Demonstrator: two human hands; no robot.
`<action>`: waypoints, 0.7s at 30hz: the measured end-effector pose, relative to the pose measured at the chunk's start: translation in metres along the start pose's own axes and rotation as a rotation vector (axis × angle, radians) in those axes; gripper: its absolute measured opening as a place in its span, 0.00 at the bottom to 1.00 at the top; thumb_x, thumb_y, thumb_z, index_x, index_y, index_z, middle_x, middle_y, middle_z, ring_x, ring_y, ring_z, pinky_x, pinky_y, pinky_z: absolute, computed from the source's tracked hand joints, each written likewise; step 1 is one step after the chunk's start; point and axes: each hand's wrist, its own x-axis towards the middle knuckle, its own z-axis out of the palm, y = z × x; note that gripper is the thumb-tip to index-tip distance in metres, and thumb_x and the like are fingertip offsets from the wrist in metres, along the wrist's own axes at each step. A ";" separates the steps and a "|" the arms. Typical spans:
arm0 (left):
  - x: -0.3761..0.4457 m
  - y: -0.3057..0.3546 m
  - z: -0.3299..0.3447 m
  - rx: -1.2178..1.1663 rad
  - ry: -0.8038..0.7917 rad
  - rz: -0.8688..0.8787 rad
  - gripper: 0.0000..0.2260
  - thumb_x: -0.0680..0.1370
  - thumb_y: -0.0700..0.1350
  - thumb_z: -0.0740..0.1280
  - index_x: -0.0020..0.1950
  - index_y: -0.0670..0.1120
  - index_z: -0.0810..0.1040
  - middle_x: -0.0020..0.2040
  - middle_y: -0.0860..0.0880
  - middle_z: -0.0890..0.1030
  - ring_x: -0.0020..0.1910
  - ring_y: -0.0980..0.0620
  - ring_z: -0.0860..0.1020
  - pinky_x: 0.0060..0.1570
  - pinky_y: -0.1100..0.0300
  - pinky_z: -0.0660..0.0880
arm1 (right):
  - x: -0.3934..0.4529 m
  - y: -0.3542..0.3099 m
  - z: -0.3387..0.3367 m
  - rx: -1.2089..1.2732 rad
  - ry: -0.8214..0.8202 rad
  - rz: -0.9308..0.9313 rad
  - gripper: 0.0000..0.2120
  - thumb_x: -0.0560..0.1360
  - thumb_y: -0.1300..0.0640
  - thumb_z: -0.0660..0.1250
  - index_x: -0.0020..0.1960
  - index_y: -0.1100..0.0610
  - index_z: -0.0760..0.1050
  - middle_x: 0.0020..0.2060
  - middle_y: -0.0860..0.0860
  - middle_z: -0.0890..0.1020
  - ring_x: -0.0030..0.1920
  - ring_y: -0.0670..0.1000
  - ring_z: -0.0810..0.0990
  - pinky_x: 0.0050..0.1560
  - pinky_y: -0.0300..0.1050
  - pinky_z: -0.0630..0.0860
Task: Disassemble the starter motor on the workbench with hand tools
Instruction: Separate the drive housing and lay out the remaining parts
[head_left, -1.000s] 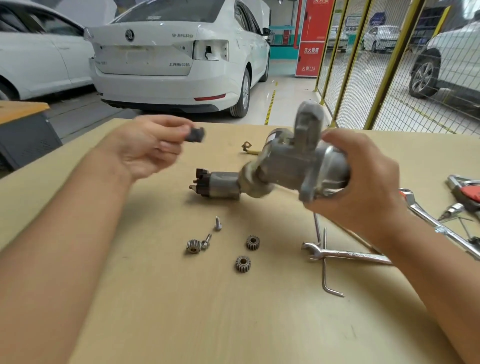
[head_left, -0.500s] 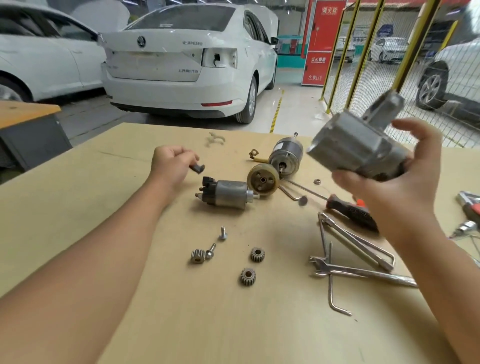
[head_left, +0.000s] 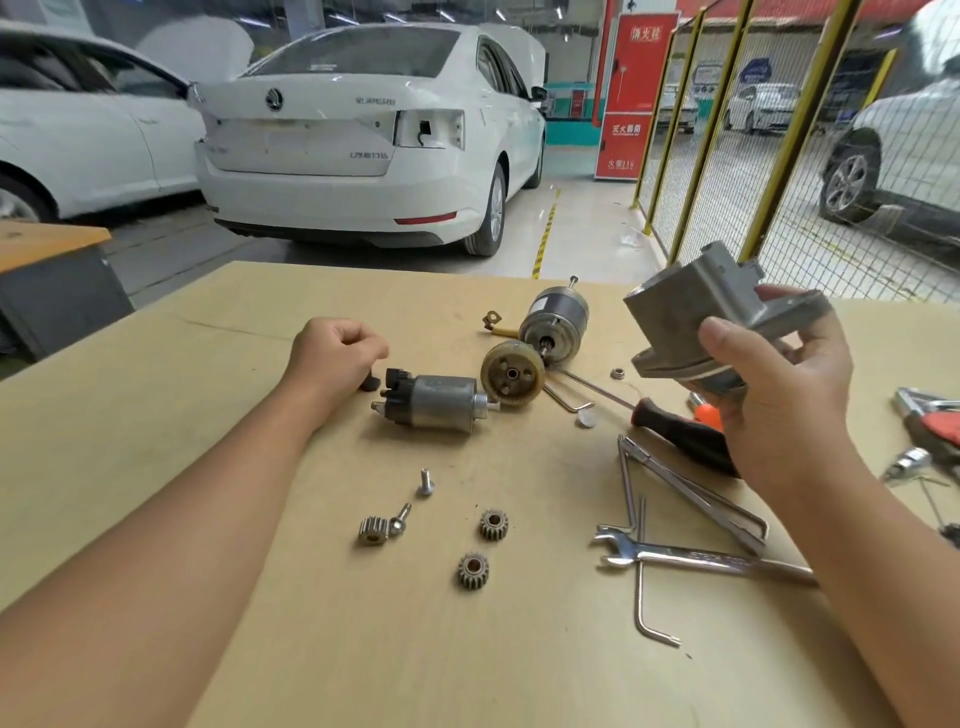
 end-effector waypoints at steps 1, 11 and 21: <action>0.000 0.000 0.000 -0.019 0.002 0.009 0.05 0.73 0.40 0.71 0.38 0.42 0.83 0.26 0.49 0.77 0.24 0.56 0.78 0.35 0.61 0.73 | -0.001 -0.001 0.001 0.006 0.005 0.003 0.20 0.68 0.64 0.75 0.54 0.50 0.73 0.39 0.49 0.85 0.46 0.63 0.86 0.46 0.68 0.81; -0.009 0.001 0.002 -0.161 -0.099 0.145 0.10 0.73 0.52 0.72 0.39 0.45 0.84 0.32 0.53 0.79 0.30 0.58 0.76 0.31 0.65 0.74 | 0.002 -0.008 0.007 0.163 0.064 0.175 0.19 0.73 0.52 0.71 0.60 0.56 0.71 0.53 0.59 0.82 0.56 0.65 0.84 0.48 0.66 0.81; -0.031 0.030 0.005 0.159 0.095 0.335 0.11 0.79 0.55 0.70 0.41 0.51 0.83 0.42 0.55 0.79 0.43 0.57 0.76 0.47 0.57 0.69 | -0.004 -0.019 0.012 0.353 -0.037 0.380 0.32 0.75 0.41 0.60 0.73 0.59 0.68 0.68 0.63 0.75 0.55 0.64 0.80 0.51 0.62 0.79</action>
